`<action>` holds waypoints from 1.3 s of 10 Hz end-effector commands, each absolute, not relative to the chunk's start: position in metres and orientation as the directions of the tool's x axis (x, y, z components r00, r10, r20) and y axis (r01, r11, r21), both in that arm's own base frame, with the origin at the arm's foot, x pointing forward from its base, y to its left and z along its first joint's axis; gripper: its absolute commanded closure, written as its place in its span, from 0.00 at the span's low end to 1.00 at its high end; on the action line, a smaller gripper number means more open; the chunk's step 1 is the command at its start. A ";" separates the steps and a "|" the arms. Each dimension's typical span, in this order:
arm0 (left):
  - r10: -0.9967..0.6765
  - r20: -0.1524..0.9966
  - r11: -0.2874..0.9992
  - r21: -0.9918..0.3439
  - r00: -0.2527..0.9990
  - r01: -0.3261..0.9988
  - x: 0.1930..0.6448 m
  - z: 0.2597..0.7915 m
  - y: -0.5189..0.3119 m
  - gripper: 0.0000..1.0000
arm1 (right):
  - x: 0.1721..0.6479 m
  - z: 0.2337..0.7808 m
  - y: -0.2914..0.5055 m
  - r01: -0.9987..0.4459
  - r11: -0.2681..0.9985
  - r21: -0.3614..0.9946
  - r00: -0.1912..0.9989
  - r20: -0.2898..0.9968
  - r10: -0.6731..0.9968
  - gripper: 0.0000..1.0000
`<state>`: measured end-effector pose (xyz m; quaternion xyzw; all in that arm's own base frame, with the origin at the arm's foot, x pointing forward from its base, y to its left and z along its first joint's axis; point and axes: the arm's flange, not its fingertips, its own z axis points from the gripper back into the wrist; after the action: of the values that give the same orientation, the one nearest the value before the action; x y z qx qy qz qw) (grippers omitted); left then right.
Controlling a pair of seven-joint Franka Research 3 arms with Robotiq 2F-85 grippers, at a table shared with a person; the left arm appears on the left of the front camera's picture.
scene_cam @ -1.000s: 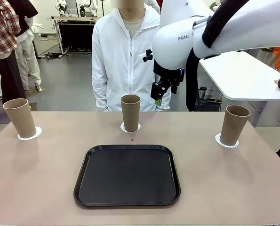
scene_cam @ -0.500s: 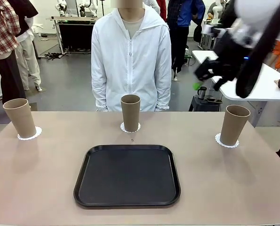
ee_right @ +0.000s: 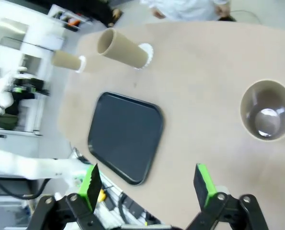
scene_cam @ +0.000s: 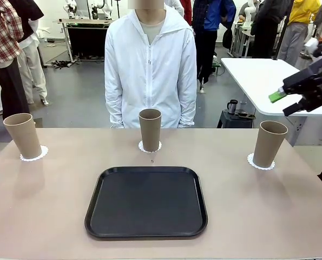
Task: Place coasters on the table and set cups on them.
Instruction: Take one Reusable plastic cup from the Flat Tray and place it on a coaster set by the human.
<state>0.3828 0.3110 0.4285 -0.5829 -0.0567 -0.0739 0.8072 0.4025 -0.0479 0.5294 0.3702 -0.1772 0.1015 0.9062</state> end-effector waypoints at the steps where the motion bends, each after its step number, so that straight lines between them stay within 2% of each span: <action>1: -0.045 0.171 0.315 -0.933 0.984 0.176 0.383 0.432 0.310 0.00 | 0.410 0.505 -0.067 -0.346 0.597 0.723 0.917 0.394 0.054 0.00; 3: -0.045 0.171 0.315 -0.933 0.984 0.176 0.383 0.432 0.310 0.00 | 0.420 0.479 -0.086 -0.340 0.527 0.779 0.925 0.379 0.037 0.00; 6: -0.045 0.171 0.315 -0.933 0.984 0.176 0.383 0.432 0.310 0.00 | 0.419 0.456 -0.106 -0.311 0.489 0.815 0.937 0.348 0.017 0.00; 8: -0.045 0.171 0.315 -0.933 0.984 0.176 0.383 0.432 0.310 0.00 | 0.422 0.454 -0.102 -0.312 0.490 0.814 0.939 0.341 0.033 0.00; 9: -0.045 0.171 0.315 -0.933 0.984 0.176 0.383 0.432 0.310 0.00 | 0.426 0.456 -0.089 -0.318 0.542 0.778 0.942 0.323 0.090 0.00; 10: -0.045 0.171 0.315 -0.933 0.984 0.176 0.383 0.432 0.310 0.00 | 0.415 0.447 -0.107 -0.286 0.508 0.812 0.947 0.321 0.021 0.00; 13: -0.045 0.171 0.315 -0.933 0.984 0.176 0.383 0.432 0.310 0.00 | 0.415 0.447 -0.107 -0.286 0.508 0.812 0.947 0.321 0.021 0.00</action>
<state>0.3829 0.3109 0.4286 -0.5828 -0.0567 -0.0741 0.8072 0.4160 -0.1083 0.4495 0.4801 -0.1347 0.0888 0.8623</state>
